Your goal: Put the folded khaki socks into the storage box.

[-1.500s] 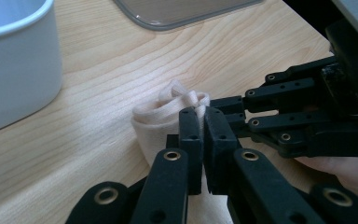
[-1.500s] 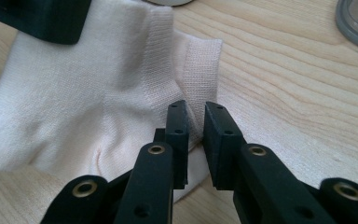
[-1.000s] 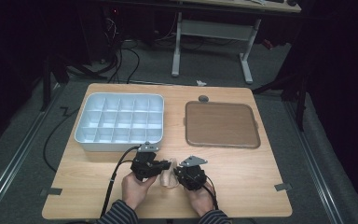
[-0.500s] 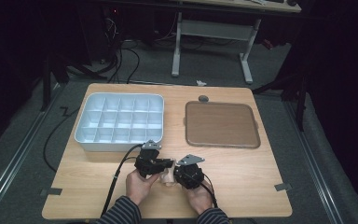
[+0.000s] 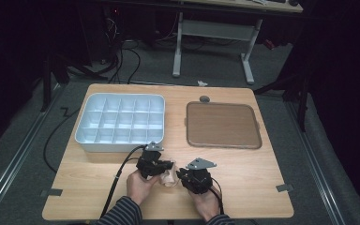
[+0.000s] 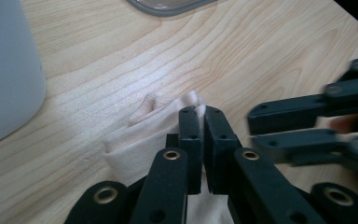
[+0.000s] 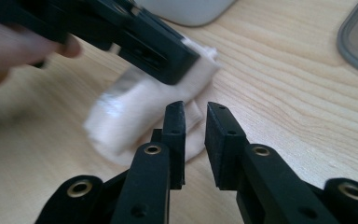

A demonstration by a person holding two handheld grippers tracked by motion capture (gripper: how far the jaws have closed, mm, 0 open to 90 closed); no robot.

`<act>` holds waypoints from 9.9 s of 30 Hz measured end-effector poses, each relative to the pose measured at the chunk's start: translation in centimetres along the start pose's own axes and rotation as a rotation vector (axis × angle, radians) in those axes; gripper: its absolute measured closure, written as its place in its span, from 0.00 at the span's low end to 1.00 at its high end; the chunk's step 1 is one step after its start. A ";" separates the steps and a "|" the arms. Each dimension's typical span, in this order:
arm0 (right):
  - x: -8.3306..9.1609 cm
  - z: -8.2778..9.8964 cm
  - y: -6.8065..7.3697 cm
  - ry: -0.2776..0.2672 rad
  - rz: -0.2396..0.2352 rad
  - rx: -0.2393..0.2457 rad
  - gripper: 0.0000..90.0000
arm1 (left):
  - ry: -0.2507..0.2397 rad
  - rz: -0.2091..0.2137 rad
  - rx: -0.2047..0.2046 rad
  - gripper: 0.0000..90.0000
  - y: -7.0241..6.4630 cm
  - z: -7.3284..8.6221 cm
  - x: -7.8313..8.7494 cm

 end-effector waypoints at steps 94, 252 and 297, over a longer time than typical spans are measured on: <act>-1.0 1.9 0.6 0.032 -0.052 -0.040 0.97 | 0.003 -0.211 0.040 0.50 0.7 3.3 0.6; 5.4 6.1 -12.9 0.004 0.343 -0.159 0.44 | -0.085 -0.096 0.173 0.81 5.8 1.7 11.6; 5.4 6.1 -13.0 0.005 0.344 -0.157 0.43 | -0.104 -0.176 0.164 0.81 8.1 -1.0 15.1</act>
Point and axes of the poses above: each handheld gripper's, and its own axes: x roughly backward along the jaws, z roughly out of its underside, y roughly to its left, the point moved 7 cm from there along -x, roughly forward along the jaws, and after that the axes turned 1 degree about -z, right-handed, at the moved point
